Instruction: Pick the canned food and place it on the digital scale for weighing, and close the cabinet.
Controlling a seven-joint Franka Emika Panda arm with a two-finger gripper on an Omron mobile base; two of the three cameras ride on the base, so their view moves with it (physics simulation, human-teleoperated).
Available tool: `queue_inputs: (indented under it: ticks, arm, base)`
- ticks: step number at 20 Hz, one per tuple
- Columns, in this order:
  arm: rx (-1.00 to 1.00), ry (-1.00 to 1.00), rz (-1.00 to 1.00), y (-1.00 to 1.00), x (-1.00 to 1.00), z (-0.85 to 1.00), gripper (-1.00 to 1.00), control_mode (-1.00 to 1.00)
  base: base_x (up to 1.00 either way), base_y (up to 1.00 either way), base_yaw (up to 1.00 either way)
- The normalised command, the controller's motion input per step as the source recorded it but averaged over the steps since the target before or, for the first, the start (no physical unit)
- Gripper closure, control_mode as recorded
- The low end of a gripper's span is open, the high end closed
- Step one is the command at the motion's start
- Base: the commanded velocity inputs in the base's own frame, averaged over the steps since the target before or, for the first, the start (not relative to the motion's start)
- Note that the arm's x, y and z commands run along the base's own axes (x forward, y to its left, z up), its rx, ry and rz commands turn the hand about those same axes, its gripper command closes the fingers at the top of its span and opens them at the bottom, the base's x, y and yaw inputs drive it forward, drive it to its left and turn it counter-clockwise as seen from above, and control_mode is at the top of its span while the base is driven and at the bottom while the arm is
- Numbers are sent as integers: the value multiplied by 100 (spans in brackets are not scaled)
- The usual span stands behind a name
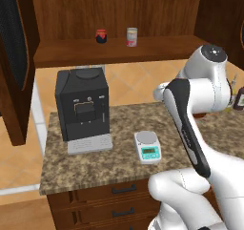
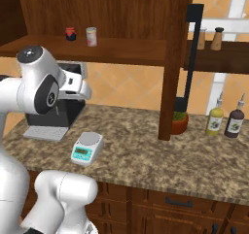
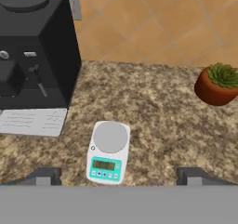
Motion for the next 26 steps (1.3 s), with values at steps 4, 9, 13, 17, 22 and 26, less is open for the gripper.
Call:
queue_inputs:
  ticks: [4,9,13,17,22,26]
  arm:
    - [0,-32,0,0,-32,71,-100,-100]
    - [0,-37,0,0,-16,70,-100,-100]
    - [0,-36,0,0,-24,75,-100,-100]
    - [0,-32,0,0,-8,63,-100,-100]
    - [0,-10,1,1,1,42,-100,-100]
    - [0,-1,6,1,16,27,-100,-100]
  base:
    - [0,0,0]
    - [0,0,0]
    - [0,0,0]
    - [0,0,0]
    - [0,0,0]
    - [0,0,0]
